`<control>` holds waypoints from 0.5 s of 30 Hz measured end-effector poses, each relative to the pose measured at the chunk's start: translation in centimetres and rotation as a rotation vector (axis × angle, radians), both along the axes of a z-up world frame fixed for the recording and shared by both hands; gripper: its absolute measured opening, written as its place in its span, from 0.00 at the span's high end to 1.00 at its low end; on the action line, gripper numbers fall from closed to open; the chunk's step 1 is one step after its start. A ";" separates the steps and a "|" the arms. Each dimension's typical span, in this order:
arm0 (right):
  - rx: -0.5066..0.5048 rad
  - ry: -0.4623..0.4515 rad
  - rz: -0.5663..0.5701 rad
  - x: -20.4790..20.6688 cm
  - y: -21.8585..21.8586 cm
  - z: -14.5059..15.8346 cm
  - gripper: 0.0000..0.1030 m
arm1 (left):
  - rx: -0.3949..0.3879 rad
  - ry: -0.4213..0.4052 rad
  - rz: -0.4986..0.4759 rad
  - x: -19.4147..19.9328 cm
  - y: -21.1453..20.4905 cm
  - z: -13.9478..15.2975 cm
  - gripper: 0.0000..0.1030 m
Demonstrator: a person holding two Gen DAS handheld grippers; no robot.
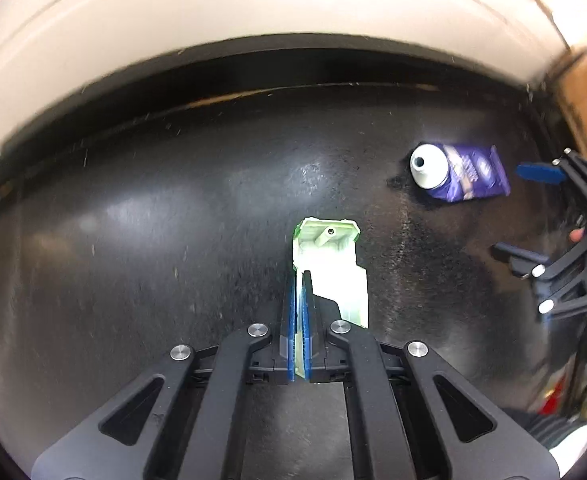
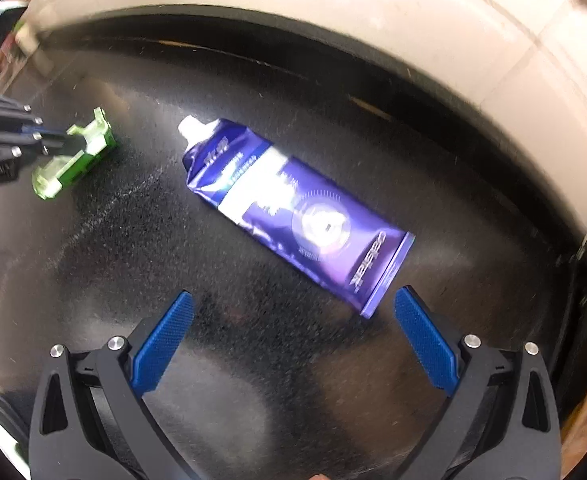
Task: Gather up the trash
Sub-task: 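Grasp the blue toothpaste tube by its end with the right gripper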
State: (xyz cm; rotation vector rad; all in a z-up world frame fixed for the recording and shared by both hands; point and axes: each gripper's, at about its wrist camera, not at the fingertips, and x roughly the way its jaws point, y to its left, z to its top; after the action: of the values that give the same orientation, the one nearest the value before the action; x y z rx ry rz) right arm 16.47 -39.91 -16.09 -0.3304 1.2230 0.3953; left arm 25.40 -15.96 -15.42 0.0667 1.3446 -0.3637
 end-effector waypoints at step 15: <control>0.122 -0.002 0.117 4.7 2.0 -1.3 0.05 | 0.018 -0.004 0.181 -2.1 6.0 1.1 0.98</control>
State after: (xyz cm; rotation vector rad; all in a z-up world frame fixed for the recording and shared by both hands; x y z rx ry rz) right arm 21.18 -37.87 -17.43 -0.2979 1.1747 0.5675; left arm 23.33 -9.98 -14.28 -0.0392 1.3390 -0.1984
